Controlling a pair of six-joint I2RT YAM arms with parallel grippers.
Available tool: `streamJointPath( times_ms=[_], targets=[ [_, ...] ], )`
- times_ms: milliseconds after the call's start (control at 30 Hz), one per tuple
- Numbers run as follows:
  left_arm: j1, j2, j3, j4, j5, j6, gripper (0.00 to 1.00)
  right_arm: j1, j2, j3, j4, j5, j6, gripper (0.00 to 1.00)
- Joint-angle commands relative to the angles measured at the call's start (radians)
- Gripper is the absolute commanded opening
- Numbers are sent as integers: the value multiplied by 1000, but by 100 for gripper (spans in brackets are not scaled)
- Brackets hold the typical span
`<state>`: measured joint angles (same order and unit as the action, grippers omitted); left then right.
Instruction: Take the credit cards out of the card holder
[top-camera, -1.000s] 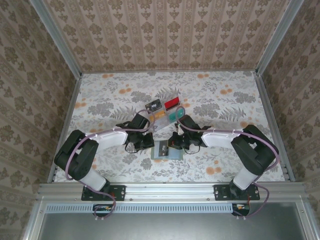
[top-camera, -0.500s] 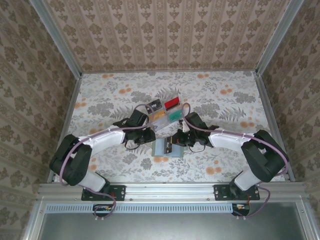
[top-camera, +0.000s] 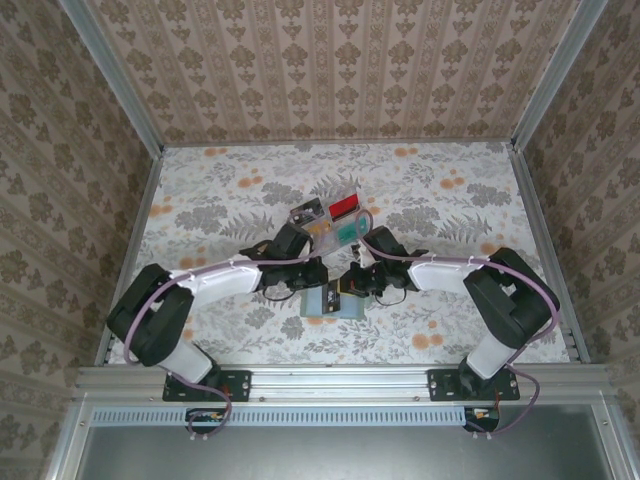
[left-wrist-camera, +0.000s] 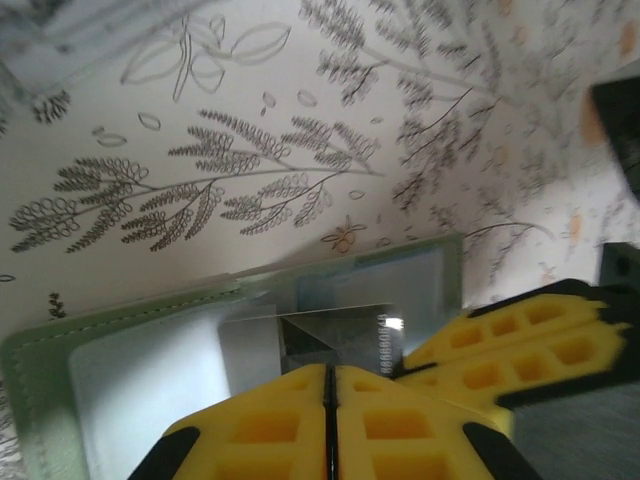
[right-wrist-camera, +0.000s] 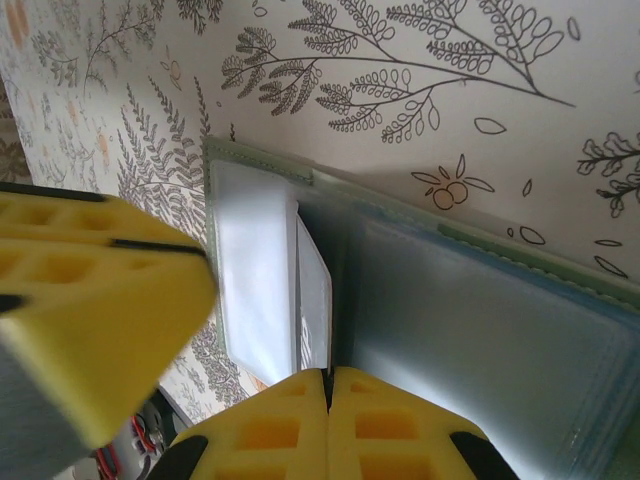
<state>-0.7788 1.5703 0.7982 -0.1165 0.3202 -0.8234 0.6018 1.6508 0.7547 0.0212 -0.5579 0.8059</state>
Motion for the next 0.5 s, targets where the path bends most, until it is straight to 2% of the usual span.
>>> streamJointPath(
  times_ms=[0,233,467],
  targets=[
    [-18,44,42,-22,-19,3,8,-13,-5,3,-5,-25,-37,0],
    [-41,91,73,-86,-67,-4,3,-35,-39,-2,-36,-33,-69,0],
    [-43,77,29,-86,-90,-21,3,-56,-66,-16,-57,-30,-88,0]
  ],
)
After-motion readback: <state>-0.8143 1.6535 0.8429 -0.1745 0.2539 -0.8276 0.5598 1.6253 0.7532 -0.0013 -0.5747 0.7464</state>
